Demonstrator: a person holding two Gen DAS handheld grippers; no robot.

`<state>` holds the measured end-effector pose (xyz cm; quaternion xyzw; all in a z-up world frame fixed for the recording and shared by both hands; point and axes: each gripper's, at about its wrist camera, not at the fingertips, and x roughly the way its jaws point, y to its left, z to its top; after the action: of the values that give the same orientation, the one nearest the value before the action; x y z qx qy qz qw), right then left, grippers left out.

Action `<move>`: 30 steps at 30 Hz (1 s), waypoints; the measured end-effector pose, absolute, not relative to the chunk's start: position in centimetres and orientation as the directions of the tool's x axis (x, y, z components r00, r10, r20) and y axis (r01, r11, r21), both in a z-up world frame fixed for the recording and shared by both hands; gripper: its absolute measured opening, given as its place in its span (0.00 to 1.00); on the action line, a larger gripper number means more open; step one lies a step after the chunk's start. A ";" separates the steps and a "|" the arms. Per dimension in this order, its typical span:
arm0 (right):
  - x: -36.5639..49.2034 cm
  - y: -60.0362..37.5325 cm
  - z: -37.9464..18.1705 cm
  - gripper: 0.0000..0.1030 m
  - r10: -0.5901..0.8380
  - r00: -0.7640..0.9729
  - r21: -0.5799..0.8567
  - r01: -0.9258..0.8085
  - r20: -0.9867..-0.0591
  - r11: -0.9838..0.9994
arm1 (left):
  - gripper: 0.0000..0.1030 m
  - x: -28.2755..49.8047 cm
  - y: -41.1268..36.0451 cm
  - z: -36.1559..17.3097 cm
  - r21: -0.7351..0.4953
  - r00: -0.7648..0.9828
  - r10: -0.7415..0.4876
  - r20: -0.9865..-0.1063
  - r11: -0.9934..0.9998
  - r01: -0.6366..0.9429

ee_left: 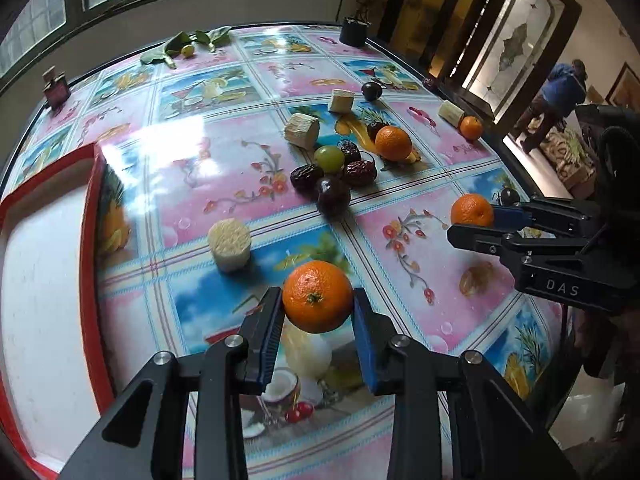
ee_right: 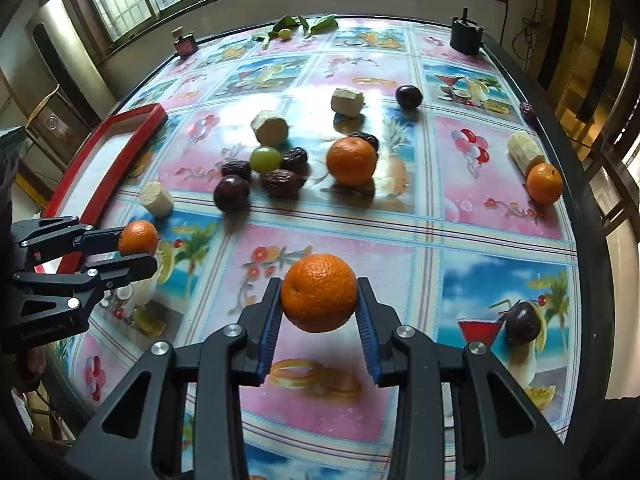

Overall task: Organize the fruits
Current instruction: 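Carry both held oranges over the red-rimmed tray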

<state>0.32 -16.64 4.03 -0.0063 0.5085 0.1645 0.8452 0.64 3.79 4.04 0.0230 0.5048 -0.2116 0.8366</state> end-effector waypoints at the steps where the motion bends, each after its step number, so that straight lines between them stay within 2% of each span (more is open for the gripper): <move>1: 0.0 -16.0 4.2 0.36 0.278 0.426 0.159 -0.293 -0.861 0.943 | 0.33 0.2 4.4 4.3 -0.184 0.407 -0.334 -0.850 0.913 0.365; 8: -0.5 -8.7 5.8 0.36 0.355 0.404 0.182 -0.407 -0.843 0.895 | 0.33 -1.8 10.0 6.6 -0.180 0.489 -0.303 -0.818 0.942 0.282; 17: 2.0 4.2 7.5 0.37 0.450 0.362 0.192 -0.564 -0.816 0.803 | 0.33 0.3 19.2 7.7 -0.145 0.561 -0.187 -0.806 0.982 0.119; 23: 5.5 10.8 7.1 0.37 0.475 0.339 0.216 -0.582 -0.812 0.784 | 0.33 4.2 24.2 6.5 -0.125 0.565 -0.109 -0.818 0.992 0.010; 30: 10.9 14.6 5.1 0.37 0.443 0.373 0.190 -0.549 -0.816 0.814 | 0.33 9.8 27.0 3.8 -0.107 0.543 -0.042 -0.839 0.990 -0.088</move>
<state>10.88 14.65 5.09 -0.0565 0.4729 0.3000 0.8265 9.80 27.03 3.79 -0.0681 0.4777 0.0132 0.8758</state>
